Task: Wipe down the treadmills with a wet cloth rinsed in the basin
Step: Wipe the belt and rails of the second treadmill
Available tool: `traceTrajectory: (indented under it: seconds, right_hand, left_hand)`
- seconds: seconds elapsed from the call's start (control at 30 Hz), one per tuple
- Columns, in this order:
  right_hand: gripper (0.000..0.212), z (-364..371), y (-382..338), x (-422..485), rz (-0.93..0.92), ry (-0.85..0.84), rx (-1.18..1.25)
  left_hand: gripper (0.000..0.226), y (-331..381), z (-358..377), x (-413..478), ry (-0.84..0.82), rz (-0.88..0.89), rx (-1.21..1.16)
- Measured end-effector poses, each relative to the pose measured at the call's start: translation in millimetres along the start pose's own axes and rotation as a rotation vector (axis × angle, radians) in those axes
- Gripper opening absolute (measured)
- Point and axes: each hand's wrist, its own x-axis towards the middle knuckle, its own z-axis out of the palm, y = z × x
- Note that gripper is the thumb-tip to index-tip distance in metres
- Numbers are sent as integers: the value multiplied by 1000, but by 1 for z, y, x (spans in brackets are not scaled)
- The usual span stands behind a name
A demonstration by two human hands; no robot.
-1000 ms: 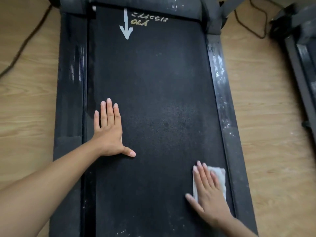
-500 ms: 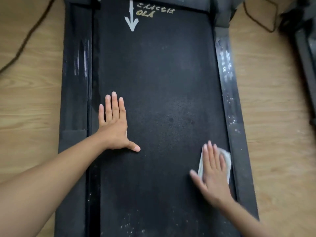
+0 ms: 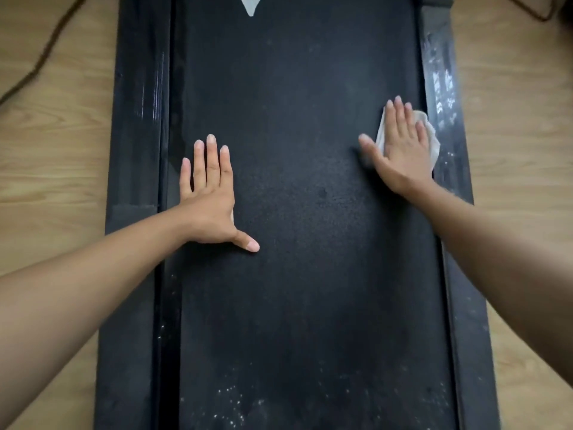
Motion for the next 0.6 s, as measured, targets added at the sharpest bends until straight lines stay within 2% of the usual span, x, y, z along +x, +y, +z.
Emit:
traceTrajectory:
  seconds: [0.07, 0.17, 0.23, 0.37, 0.47, 0.53, 0.6]
  right_hand:
    - [99, 12, 6, -78, -14, -22, -30]
    - [96, 33, 10, -243, 15, -133, 21]
    - [94, 46, 9, -314, -21, -200, 36]
    - [83, 44, 16, -324, -45, -229, 31]
    - [71, 26, 47, -313, -144, -249, 70]
    - [78, 16, 64, -299, -82, -216, 4]
    - [70, 10, 67, -282, 12, -207, -63]
  left_hand:
    - [183, 2, -1, -1, -5, 9, -5]
    - [184, 2, -3, -2, -2, 3, 20]
    - [185, 3, -5, -5, -1, -12, 23]
    - [185, 4, -6, -9, 15, -1, 11]
    - [185, 4, -6, -10, 35, -7, 8]
    - [186, 2, -6, -10, 49, -11, 3]
    - [185, 1, -6, -14, 67, -12, 14]
